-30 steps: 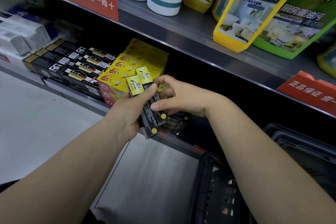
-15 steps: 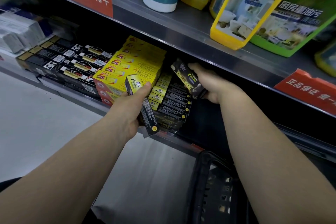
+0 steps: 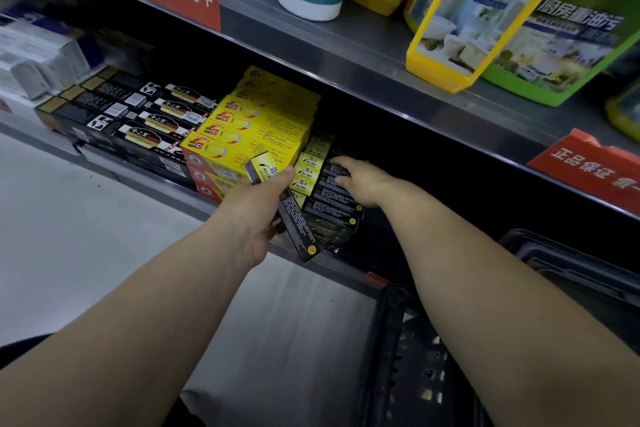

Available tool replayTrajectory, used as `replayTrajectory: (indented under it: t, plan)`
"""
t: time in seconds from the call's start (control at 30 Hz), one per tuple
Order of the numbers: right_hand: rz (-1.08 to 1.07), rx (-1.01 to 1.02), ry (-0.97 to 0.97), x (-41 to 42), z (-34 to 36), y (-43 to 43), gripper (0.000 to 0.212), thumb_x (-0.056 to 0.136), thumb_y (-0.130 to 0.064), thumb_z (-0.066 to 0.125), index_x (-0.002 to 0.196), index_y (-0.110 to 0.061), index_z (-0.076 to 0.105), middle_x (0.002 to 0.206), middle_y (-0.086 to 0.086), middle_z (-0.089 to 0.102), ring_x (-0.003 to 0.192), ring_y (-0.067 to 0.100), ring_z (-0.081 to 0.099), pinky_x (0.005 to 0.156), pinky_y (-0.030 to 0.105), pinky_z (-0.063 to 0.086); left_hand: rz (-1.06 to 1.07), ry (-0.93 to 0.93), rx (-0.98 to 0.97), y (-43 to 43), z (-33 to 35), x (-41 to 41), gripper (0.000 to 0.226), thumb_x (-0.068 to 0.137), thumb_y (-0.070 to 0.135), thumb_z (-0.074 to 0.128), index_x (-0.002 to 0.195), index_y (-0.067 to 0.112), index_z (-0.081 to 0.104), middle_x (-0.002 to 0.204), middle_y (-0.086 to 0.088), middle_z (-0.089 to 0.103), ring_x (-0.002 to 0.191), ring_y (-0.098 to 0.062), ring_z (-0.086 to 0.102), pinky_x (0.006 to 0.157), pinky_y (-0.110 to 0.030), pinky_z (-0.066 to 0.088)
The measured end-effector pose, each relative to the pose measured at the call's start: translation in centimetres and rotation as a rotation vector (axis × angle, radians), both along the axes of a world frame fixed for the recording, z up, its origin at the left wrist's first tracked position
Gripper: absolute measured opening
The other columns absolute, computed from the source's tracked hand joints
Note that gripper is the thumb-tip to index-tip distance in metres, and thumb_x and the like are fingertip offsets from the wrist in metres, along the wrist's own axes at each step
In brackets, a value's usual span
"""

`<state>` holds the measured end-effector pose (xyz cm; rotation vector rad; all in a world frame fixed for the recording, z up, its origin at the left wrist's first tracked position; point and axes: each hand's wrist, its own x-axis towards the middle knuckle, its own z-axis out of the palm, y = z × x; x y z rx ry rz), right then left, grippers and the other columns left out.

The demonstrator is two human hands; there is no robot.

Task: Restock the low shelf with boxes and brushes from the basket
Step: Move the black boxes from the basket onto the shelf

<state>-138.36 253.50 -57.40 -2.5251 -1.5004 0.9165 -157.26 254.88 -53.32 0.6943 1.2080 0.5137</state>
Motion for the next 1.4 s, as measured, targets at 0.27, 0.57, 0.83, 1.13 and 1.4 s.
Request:
replayTrajectory:
  t: [0.27, 0.57, 0.83, 1.13, 1.4]
  plan:
    - [0.064, 0.128, 0.129, -1.6, 4.0, -0.2, 0.035, 0.093, -0.018, 0.053, 0.128, -0.022, 0.054, 0.132, 0.001, 0.053, 0.120, 0.017, 0.050, 0.103, 0.028, 0.039, 0.040, 0.041, -0.006, 0.4, -0.3, 0.3, 0.040, 0.078, 0.043, 0.071, 0.097, 0.010, 0.057, 0.086, -0.005, 0.067, 0.069, -0.014, 0.064, 0.048, -0.022, 0.050]
    - [0.095, 0.228, 0.438, -3.4, 6.9, -1.7, 0.034, 0.087, -0.011, 0.064, 0.117, -0.012, 0.049, 0.105, 0.006, 0.064, 0.083, 0.013, 0.059, 0.078, 0.023, 0.047, -0.018, -0.021, 0.050, 0.1, 0.0, 1.3, 0.043, 0.081, 0.042, 0.068, 0.103, 0.006, 0.059, 0.092, -0.007, 0.063, 0.083, -0.016, 0.063, 0.077, -0.030, 0.056]
    - [-0.259, 0.115, -0.134, 2.3, 2.5, 0.0, 0.038, 0.097, -0.019, 0.046, 0.135, -0.020, 0.039, 0.122, 0.012, 0.054, 0.093, 0.024, 0.051, 0.074, 0.027, 0.035, -0.308, 0.228, 0.017, -1.5, -1.0, 1.8, 0.012, 0.087, 0.010, 0.056, 0.077, 0.008, 0.051, 0.077, -0.009, 0.056, 0.078, -0.025, 0.055, 0.071, -0.032, 0.042]
    - [-0.215, -0.047, -0.019, 1.5, 0.3, 0.6, 0.054, 0.097, -0.022, 0.047, 0.147, -0.025, 0.026, 0.144, 0.015, 0.036, 0.124, 0.031, 0.045, 0.102, 0.038, 0.043, -0.344, 0.245, 0.005, -1.5, -1.3, 1.8, 0.011, 0.089, 0.001, 0.051, 0.085, 0.003, 0.060, 0.085, -0.010, 0.062, 0.083, -0.025, 0.062, 0.066, -0.026, 0.051]
    - [-0.301, -0.082, -0.019, 0.5, 1.1, 0.3, 0.065, 0.096, -0.023, 0.051, 0.149, -0.007, 0.016, 0.143, 0.018, 0.039, 0.126, 0.031, 0.045, 0.103, 0.038, 0.042, -0.323, 0.252, 0.041, -1.7, -1.2, 1.9, 0.015, 0.089, -0.001, 0.049, 0.101, 0.001, 0.058, 0.080, -0.008, 0.056, 0.074, -0.021, 0.057, 0.064, -0.028, 0.041]
